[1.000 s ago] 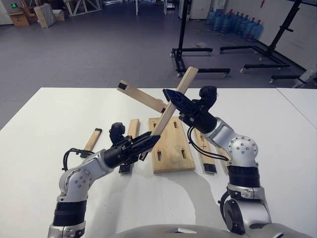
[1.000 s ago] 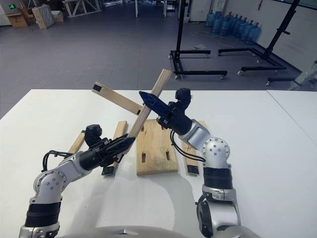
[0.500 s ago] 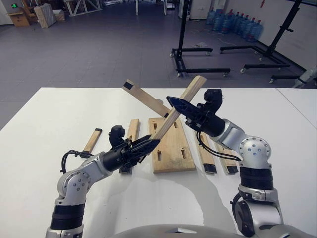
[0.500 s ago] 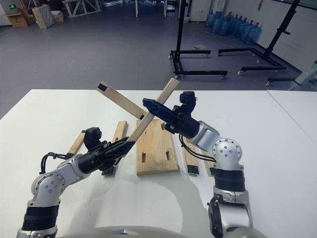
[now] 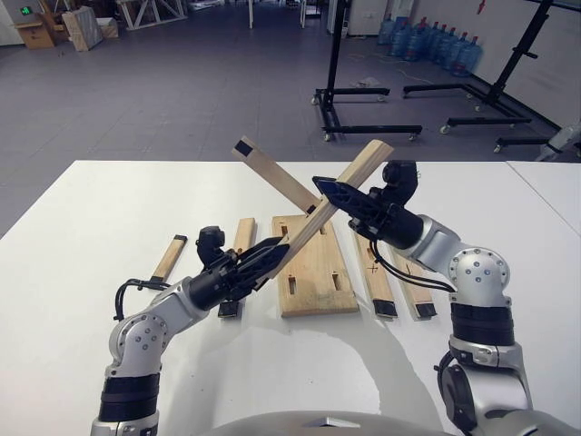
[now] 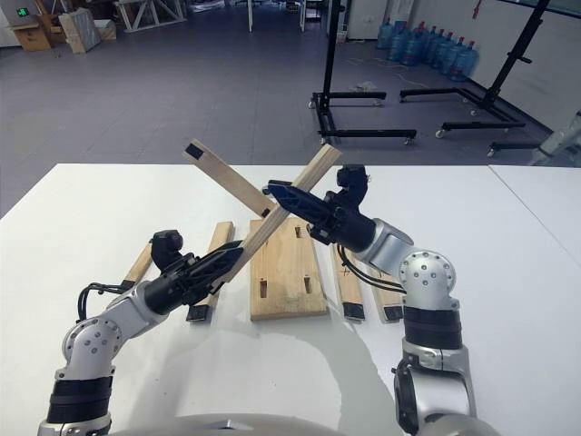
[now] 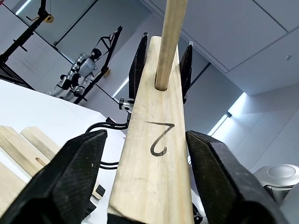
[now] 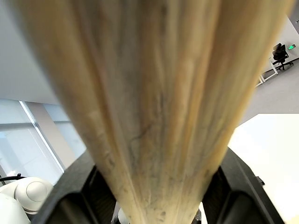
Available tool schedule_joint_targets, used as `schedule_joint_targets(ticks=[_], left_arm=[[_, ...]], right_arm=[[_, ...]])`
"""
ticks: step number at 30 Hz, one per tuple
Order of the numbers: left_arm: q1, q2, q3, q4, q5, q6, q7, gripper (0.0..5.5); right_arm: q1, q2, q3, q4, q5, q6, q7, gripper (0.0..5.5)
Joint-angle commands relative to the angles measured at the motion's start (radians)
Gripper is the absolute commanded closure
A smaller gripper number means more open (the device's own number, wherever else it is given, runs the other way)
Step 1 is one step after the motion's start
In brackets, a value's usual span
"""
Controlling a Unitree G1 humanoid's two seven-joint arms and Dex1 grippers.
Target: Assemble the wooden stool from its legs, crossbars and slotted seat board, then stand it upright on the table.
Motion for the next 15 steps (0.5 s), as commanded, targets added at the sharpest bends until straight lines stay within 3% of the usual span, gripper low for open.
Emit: schedule_joint_targets(ticks=[1, 6, 12, 15], left_arm=[[0.004, 0.004, 0.009, 0.003, -0.001, -0.023, 0.023, 1.83], [0.014, 0.011, 0.045, 0.042, 0.036, -0.084, 0.055, 1.08], [-0.003, 0.05, 0.102, 0.073, 0.1, -0.145, 0.114, 1.03], [-0.025, 0.079, 0.124, 0.085, 0.138, -0.174, 0.142, 1.03]], right_arm=[[-0.055, -0.012, -0.022, 0.015, -0.02, -0.021, -0.006, 3.45], [-0.139, -0.08, -0.035, 0.099, -0.147, -0.1, 0.047, 3.45], [-0.206, -0.151, 0.042, 0.251, -0.492, -0.457, 0.247, 3.45], [-0.27, -0.179, 0.094, 0.439, -0.635, -0.626, 0.394, 3.45]])
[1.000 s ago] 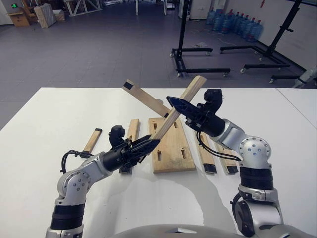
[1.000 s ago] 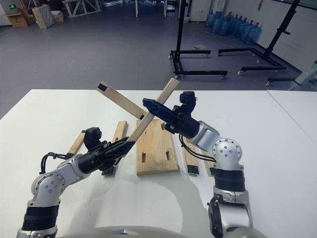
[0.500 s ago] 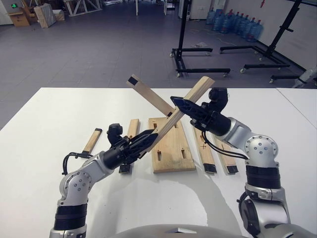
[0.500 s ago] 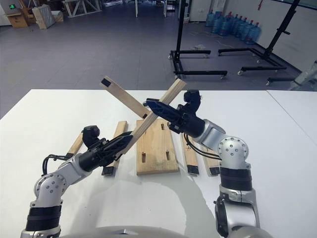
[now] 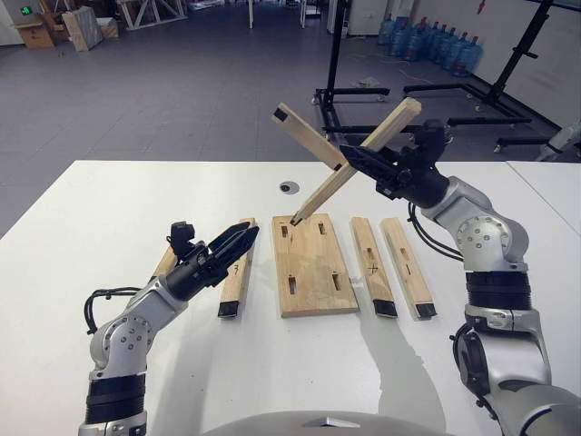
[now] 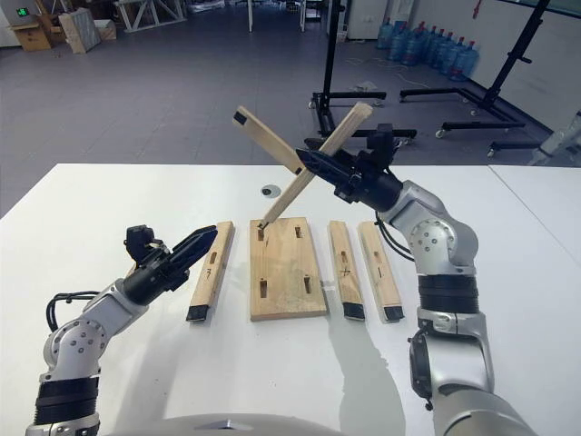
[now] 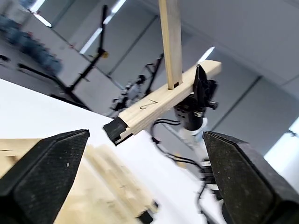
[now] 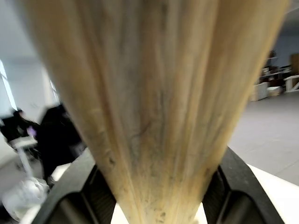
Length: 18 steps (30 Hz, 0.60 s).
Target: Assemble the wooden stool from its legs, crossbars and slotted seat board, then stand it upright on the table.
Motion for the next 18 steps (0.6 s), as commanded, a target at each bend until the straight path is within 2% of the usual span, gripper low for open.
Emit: schedule_joint_targets(ticks=[1, 5, 9, 14, 18], left_arm=[[-0.037, 0.043, 0.018, 0.027, 0.066, -0.039, 0.036, 1.03], [-0.069, 0.036, -0.026, 0.096, 0.157, -0.076, 0.065, 1.03], [-0.098, 0.016, -0.07, 0.142, 0.217, -0.103, 0.065, 1.03], [-0.086, 0.021, -0.08, 0.147, 0.237, -0.106, 0.053, 1.03], [-0.114, 0.023, -0.085, 0.174, 0.253, -0.104, 0.052, 1.03]], right_arm=[[-0.102, -0.023, 0.07, 0.226, -0.193, -0.256, 0.151, 3.45], [-0.116, 0.041, 0.117, 0.4, -0.338, -0.532, 0.209, 3.45], [-0.103, 0.053, 0.096, 0.53, -0.392, -0.746, 0.257, 3.45], [-0.113, 0.033, 0.077, 0.583, -0.405, -0.854, 0.305, 3.45], [-0.09, 0.029, 0.057, 0.594, -0.381, -0.849, 0.367, 3.45]])
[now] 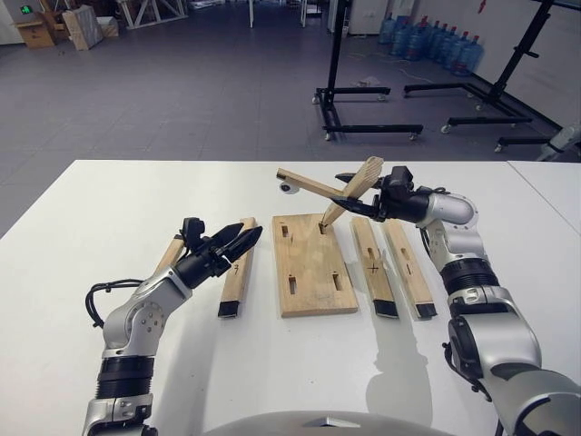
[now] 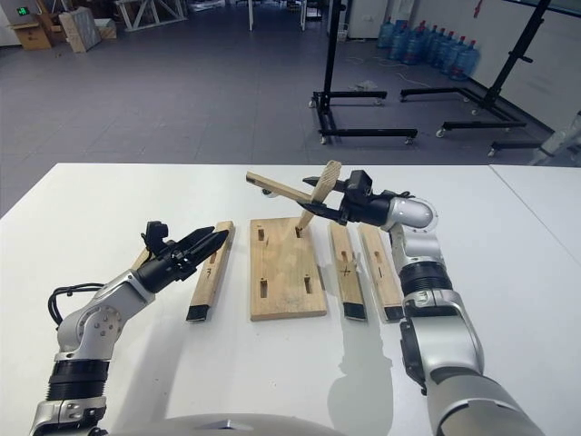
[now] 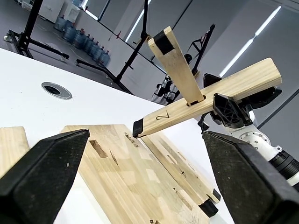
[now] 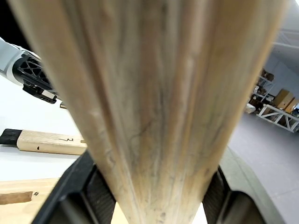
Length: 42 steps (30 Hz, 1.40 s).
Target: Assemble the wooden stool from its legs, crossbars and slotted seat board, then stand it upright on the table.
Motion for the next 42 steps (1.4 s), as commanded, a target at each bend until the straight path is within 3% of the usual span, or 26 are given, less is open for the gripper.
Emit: schedule_joint_targets(ticks=[1, 7, 20, 29, 36, 42], left_arm=[[-0.028, 0.012, -0.005, 0.025, 0.026, 0.0, 0.003, 1.03], [-0.025, 0.011, -0.011, 0.041, 0.051, 0.0, 0.0, 1.03], [-0.012, -0.025, -0.027, 0.038, 0.067, -0.016, 0.01, 1.03], [-0.017, -0.038, -0.022, 0.065, 0.081, -0.035, 0.001, 1.03], [0.005, -0.052, -0.034, 0.081, 0.095, -0.062, -0.011, 1.03], [0.005, -0.06, -0.042, 0.107, 0.111, -0.081, -0.02, 1.03]], right_arm=[[0.013, -0.003, -0.021, 0.002, 0.03, 0.007, 0.058, 3.45], [0.046, 0.036, -0.017, 0.015, 0.029, -0.006, 0.071, 3.45], [-0.038, -0.006, -0.021, 0.152, -0.029, -0.145, 0.089, 3.45], [-0.044, -0.025, 0.008, 0.139, -0.015, 0.042, 0.208, 3.45], [-0.11, -0.06, 0.06, 0.214, -0.018, 0.303, 0.266, 3.45], [-0.172, -0.06, 0.09, 0.355, -0.102, 0.323, 0.237, 3.45]])
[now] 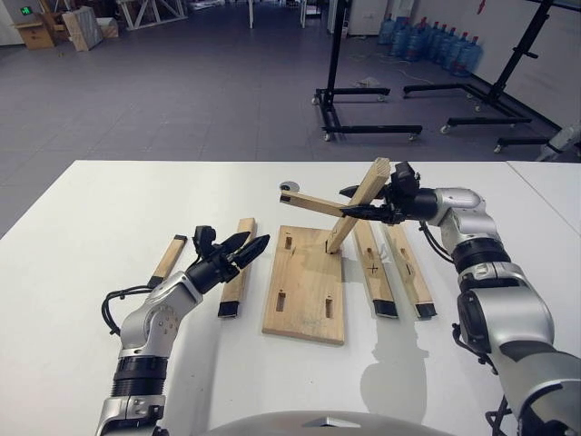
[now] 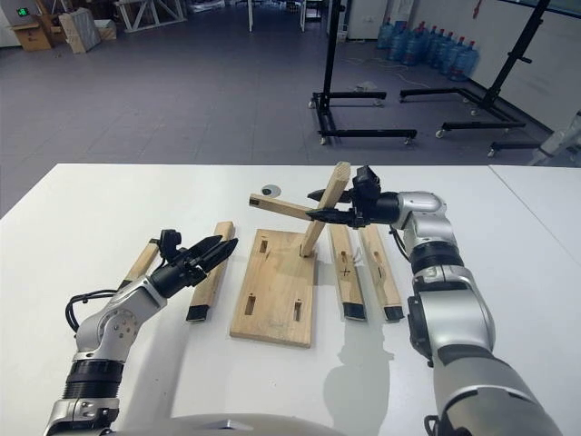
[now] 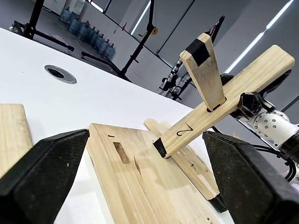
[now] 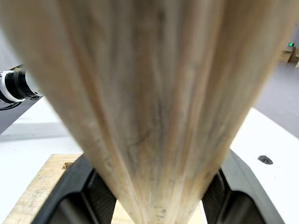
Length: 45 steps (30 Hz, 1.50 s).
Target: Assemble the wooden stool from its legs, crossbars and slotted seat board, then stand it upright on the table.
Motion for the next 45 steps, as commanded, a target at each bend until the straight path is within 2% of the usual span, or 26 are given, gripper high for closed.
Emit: schedule_joint_targets(ticks=[1, 4, 12, 13, 17, 21, 25, 30, 33, 37, 42, 45], left_arm=[[0.005, -0.001, -0.01, 0.023, 0.024, -0.02, -0.009, 1.03], [0.007, -0.001, -0.006, 0.029, 0.028, -0.026, -0.01, 1.03], [0.008, -0.013, -0.016, 0.071, 0.05, -0.042, -0.007, 1.03], [0.005, -0.015, -0.018, 0.077, 0.052, -0.045, -0.007, 1.03], [0.003, -0.026, -0.019, 0.088, 0.06, -0.056, -0.011, 1.03], [0.023, -0.038, -0.026, 0.079, 0.062, -0.059, -0.01, 1.03], [0.039, -0.041, -0.028, 0.06, 0.059, -0.053, -0.003, 1.03], [0.062, -0.033, -0.031, 0.031, 0.055, -0.035, 0.001, 1.03], [0.065, -0.033, -0.046, 0.014, 0.058, -0.022, -0.001, 1.03], [0.069, -0.014, -0.103, -0.038, 0.083, -0.006, -0.017, 1.03], [0.041, 0.05, -0.214, -0.128, 0.155, 0.007, -0.043, 1.03], [0.004, 0.119, -0.315, -0.155, 0.267, 0.016, -0.045, 1.03]], right_arm=[[0.001, -0.004, 0.042, 0.093, -0.101, -0.002, -0.017, 3.45], [-0.003, -0.01, 0.053, 0.131, -0.136, -0.013, -0.071, 3.45], [-0.015, -0.022, 0.096, 0.147, -0.173, 0.059, -0.04, 3.45], [-0.021, -0.024, 0.099, 0.149, -0.176, 0.059, -0.039, 3.08], [-0.031, -0.046, 0.065, 0.14, -0.18, 0.058, -0.061, 2.49], [-0.021, -0.089, -0.003, 0.099, -0.153, 0.049, -0.066, 2.49], [0.026, -0.107, -0.067, -0.035, -0.106, 0.055, -0.081, 2.49], [0.212, -0.135, -0.168, -0.399, 0.004, 0.134, -0.171, 2.49], [0.255, -0.143, -0.24, -0.548, 0.049, 0.138, -0.281, 2.49], [0.203, -0.133, -0.314, -0.64, 0.106, 0.119, -0.411, 2.49], [0.157, -0.079, -0.274, -0.707, 0.13, 0.102, -0.45, 2.49], [0.157, -0.06, -0.251, -0.724, 0.125, 0.086, -0.461, 2.49]])
